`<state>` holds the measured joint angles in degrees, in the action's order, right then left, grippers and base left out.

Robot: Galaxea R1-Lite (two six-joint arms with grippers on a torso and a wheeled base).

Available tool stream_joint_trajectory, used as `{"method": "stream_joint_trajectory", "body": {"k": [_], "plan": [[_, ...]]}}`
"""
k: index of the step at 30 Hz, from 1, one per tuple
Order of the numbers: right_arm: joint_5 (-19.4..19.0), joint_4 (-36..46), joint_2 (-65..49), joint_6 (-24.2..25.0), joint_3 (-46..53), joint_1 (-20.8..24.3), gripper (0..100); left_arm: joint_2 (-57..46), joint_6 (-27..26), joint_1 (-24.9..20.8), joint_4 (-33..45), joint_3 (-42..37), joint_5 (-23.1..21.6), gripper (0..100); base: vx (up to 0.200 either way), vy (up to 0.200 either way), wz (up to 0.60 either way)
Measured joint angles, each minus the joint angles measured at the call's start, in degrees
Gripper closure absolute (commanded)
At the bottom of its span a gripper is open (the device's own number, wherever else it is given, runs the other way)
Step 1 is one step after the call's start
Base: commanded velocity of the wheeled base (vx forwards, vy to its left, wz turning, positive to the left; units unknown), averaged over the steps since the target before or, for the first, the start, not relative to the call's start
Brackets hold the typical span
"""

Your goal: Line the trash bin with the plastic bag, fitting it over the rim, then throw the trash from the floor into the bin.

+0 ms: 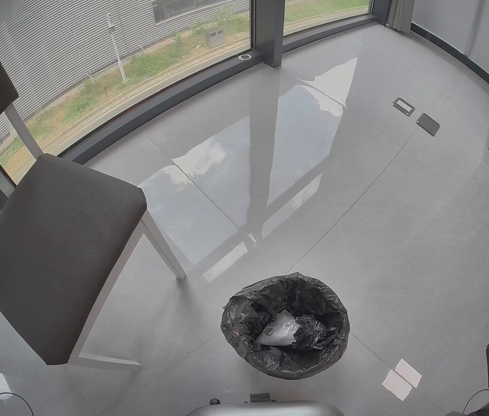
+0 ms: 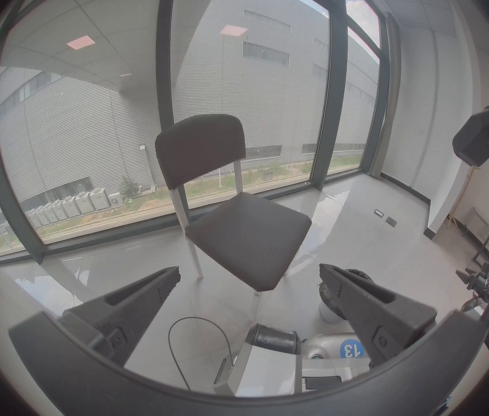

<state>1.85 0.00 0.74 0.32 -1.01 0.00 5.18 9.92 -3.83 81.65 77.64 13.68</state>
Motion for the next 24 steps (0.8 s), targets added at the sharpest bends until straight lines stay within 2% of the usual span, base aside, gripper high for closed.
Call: {"method": "stream_joint_trajectory", "body": {"k": [6, 13, 20, 22, 23, 24], "plan": [[-0.09, 0.00, 0.02, -0.11, 0.02, 0.00, 0, -1.35, 0.17, 4.23, 1.67, -0.44, -0.46, 0, 0.000, 0.000, 0.00], [-0.09, 0.00, 0.05, -0.16, 0.02, 0.00, 0, -3.62, -0.87, 3.96, 1.23, -5.38, -1.65, 0, 0.000, 0.000, 0.00], [0.06, 0.02, 0.05, -0.29, 0.02, 0.00, 0, -4.14, -0.89, 3.78, -9.75, -13.99, -2.24, 0, 0.000, 0.000, 0.00], [0.15, 0.05, 0.05, -0.29, 0.02, 0.00, 0, -4.30, -1.41, 3.73, -25.58, -24.11, -2.51, 0, 0.000, 0.000, 0.00], [0.15, 0.05, 0.05, -0.29, 0.02, 0.00, 0, -4.30, -1.52, 3.73, -26.75, -24.87, -2.55, 0, 0.000, 0.000, 0.00], [0.15, 0.05, 0.05, -0.29, 0.02, 0.00, 0, -4.33, -2.13, 3.73, -32.52, -28.89, -2.73, 0, 0.000, 0.000, 0.00]]}}
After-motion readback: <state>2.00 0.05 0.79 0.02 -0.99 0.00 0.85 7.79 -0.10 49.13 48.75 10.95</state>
